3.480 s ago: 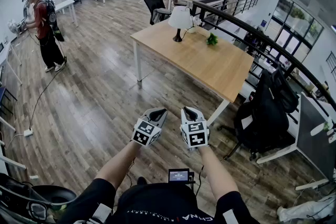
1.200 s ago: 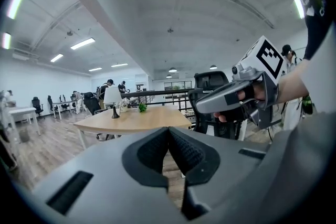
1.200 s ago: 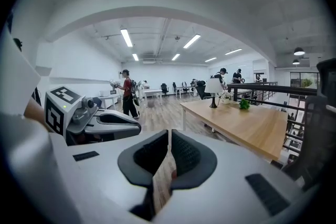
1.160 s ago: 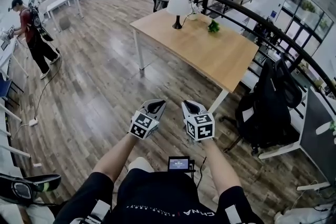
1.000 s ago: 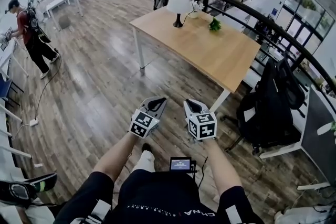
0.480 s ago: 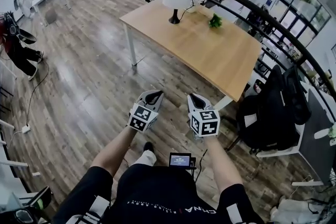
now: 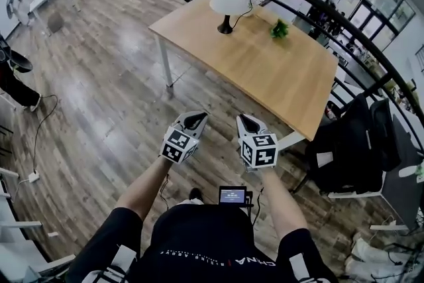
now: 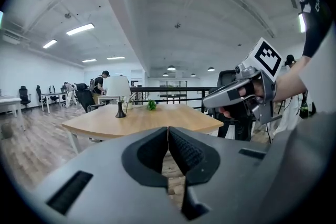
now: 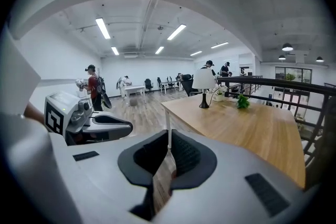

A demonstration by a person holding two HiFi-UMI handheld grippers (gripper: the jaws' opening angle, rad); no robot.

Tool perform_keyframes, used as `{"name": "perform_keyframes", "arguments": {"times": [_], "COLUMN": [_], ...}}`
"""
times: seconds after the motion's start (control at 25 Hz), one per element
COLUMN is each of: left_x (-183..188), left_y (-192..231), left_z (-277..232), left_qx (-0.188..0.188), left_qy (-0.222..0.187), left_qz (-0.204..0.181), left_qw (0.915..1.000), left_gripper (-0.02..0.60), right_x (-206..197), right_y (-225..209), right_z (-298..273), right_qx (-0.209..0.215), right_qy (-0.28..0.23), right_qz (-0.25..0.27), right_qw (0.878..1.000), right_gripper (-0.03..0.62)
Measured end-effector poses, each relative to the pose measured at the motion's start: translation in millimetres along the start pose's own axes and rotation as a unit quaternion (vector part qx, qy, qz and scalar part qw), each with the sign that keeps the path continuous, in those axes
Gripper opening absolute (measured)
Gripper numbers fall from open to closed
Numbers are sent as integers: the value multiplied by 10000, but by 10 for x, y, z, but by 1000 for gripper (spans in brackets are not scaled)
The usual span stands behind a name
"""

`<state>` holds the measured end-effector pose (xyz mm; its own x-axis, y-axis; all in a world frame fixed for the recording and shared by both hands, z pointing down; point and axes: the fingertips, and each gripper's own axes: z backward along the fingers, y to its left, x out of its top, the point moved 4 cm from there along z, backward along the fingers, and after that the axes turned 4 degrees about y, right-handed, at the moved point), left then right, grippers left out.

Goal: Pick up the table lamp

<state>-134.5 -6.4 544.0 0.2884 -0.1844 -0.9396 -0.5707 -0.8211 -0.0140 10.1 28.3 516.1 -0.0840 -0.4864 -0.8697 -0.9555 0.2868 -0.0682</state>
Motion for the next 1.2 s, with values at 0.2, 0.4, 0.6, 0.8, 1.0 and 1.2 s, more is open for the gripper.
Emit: {"name": "perform_keyframes", "arguments": {"times": [0.2,0.4,0.6,0.8,1.0,1.2], "left_x": [-26,-51,-92,-110,19,478], "left_y": [553,756,933,1199,1609,2067], "left_z": [-169,-274,-428,-726,-1205,-1852], "left_qx": [62,-194,-310,-122,156,426], "left_qy": [77,-24,-34,80,187,180], "left_qz": [84,345,543,507,469,446], "left_qw": [9999,9992,9980,9986,9986,9979], "left_gripper": [20,20,20,20,20,20], "right_x": [199,318,355,509,798,1296], "right_y": [41,-42,-107,-387,-772,-1344], "right_z": [-471,-728,-999,-1398,-1903,-2372], "right_qx": [12,-36,59,149,277,426], "right_qy": [97,182,294,210,192,149], "right_qz": [5,-41,64,68,366,442], "right_qw": [10000,9998,9995,9996,9988,9980], "right_gripper": [43,43,43,43,43,43]}}
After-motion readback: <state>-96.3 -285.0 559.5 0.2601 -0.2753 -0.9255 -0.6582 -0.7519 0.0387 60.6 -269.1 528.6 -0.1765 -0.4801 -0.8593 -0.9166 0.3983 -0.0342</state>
